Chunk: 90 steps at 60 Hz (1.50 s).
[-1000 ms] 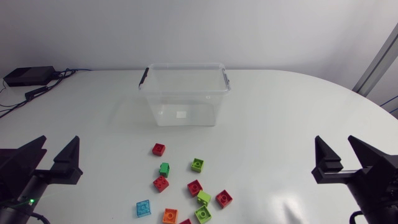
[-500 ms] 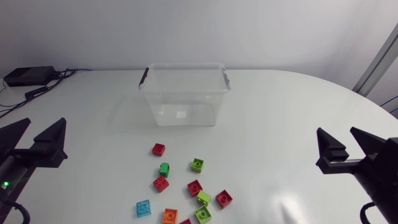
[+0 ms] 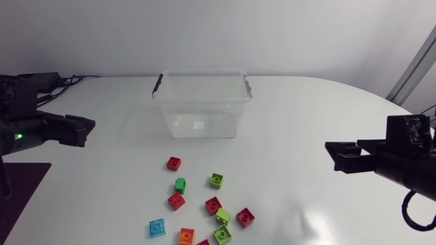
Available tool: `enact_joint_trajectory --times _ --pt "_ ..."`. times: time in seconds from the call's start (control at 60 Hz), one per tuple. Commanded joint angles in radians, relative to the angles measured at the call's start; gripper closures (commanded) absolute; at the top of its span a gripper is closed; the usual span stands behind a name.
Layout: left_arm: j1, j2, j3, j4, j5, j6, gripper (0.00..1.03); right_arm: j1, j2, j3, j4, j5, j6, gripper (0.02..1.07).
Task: Place the duplo bricks in the container
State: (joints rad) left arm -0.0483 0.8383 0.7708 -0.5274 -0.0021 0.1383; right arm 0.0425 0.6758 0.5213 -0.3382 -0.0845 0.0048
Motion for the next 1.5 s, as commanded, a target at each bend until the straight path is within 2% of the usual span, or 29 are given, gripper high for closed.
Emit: enact_joint_trajectory --times 0.0,0.133,0.283,0.367,0.483,0.65,0.867,1.067,1.133,1.183,1.317,1.483 --pt "-0.022 0.094 0.070 -0.051 0.014 0.072 0.17 0.007 0.082 0.057 -0.061 -0.037 0.026 0.07" --pt "-0.076 0.179 0.087 -0.075 0.005 0.178 0.14 0.007 0.145 0.097 -0.136 -0.101 0.043 0.07" --pt "-0.107 0.294 0.102 -0.158 0.106 0.304 0.10 0.016 0.156 0.128 -0.226 -0.141 0.058 0.07" --pt "-0.122 0.370 0.105 -0.206 0.154 0.362 0.08 0.057 0.162 0.154 -0.303 -0.097 0.069 0.07" --pt "-0.136 0.427 0.087 -0.212 0.192 0.420 0.08 0.140 0.199 0.178 -0.343 -0.058 0.067 0.07" --pt "-0.179 0.490 0.071 -0.218 0.214 0.445 0.08 0.184 0.278 0.203 -0.378 -0.090 0.078 0.07" --pt "-0.282 0.504 0.012 -0.227 0.223 0.481 0.09 0.260 0.380 0.240 -0.479 -0.095 0.072 0.07" --pt "-0.352 0.509 -0.031 -0.226 0.225 0.501 0.09 0.359 0.386 0.246 -0.532 -0.109 0.041 0.07" --pt "-0.374 0.505 -0.041 -0.227 0.226 0.500 0.09 0.370 0.390 0.256 -0.548 -0.149 0.041 0.07" --pt "-0.398 0.496 -0.057 -0.227 0.228 0.494 0.09 0.372 0.390 0.258 -0.548 -0.176 0.043 0.07" --pt "-0.476 0.492 -0.122 -0.218 0.226 0.498 0.10 0.398 0.413 0.270 -0.567 -0.176 0.054 0.07" --pt "-0.496 0.495 -0.165 -0.195 0.220 0.503 0.12 0.428 0.456 0.255 -0.591 -0.175 0.078 0.07"
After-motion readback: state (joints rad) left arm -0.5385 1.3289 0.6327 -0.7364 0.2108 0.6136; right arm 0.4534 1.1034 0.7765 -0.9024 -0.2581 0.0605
